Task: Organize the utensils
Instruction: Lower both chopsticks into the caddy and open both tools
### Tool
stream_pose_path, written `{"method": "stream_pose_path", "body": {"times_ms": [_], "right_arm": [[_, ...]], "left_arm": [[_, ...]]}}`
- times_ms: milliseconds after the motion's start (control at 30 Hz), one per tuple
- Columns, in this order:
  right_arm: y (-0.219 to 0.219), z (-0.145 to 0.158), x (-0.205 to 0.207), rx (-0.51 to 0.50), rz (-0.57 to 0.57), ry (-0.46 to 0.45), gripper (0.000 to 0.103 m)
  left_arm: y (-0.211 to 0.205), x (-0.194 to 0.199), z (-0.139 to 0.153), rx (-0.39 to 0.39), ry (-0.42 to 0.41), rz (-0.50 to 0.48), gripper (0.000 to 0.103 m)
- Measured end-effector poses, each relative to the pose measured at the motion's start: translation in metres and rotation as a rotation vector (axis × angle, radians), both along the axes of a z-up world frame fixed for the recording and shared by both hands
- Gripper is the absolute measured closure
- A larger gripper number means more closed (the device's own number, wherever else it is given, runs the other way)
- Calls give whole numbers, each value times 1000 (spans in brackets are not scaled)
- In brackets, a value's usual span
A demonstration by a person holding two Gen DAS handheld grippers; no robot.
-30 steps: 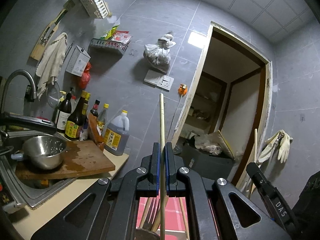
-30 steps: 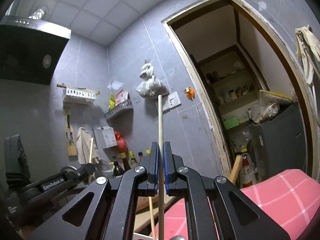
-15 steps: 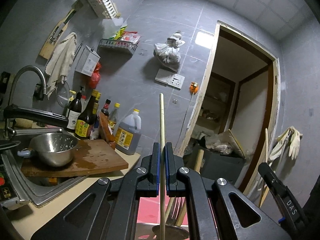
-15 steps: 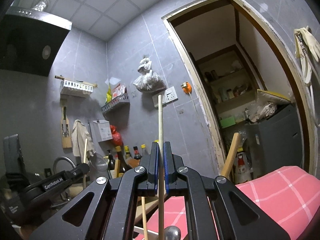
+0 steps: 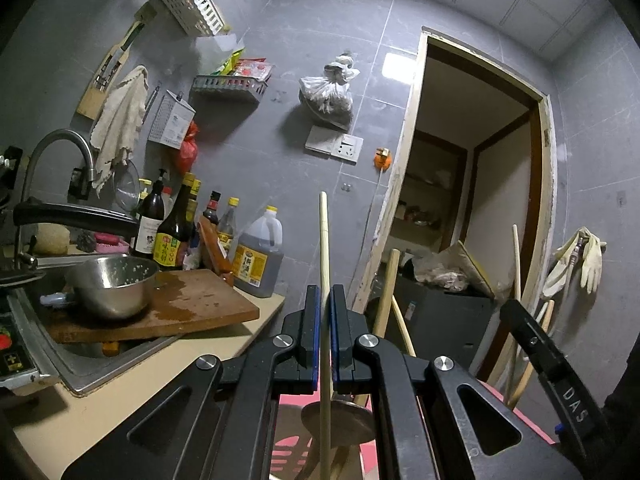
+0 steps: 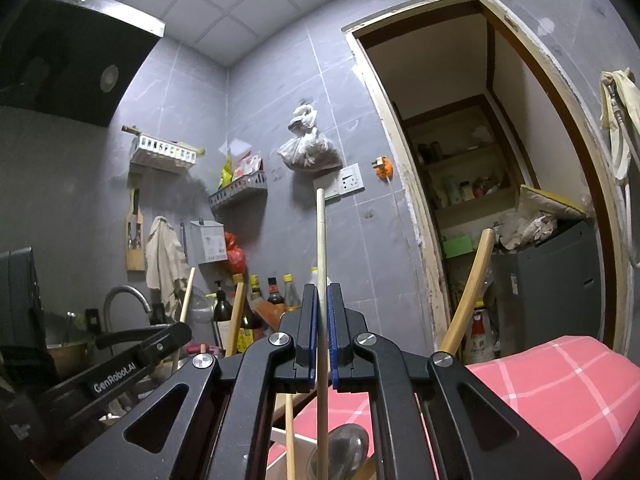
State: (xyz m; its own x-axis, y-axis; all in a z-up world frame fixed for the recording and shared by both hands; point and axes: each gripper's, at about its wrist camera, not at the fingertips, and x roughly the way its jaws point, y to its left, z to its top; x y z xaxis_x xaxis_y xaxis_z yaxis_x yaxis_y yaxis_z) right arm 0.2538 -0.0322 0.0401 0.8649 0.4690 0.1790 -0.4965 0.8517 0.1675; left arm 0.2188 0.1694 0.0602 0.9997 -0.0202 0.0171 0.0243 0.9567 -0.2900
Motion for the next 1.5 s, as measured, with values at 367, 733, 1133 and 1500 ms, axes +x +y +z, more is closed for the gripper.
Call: {"method": "stream_pose_path", "body": {"times_ms": [367,733,1133,1500], "right_arm": [[1,-5,-2,-37,16,45,99],[0,-9,-17,-84,31,63,97],[1,-14,-11,-130,23,145,99],[-20,-14,-14,-91,37,157,99]], "left_arm": [[-5,-4,-11,30,85,-31,100],[-5,-8,-18,39,134,-64,100],[3,-12,-18,42,144,-45,100],[13,-14,-15,36,122,-74,100]]}}
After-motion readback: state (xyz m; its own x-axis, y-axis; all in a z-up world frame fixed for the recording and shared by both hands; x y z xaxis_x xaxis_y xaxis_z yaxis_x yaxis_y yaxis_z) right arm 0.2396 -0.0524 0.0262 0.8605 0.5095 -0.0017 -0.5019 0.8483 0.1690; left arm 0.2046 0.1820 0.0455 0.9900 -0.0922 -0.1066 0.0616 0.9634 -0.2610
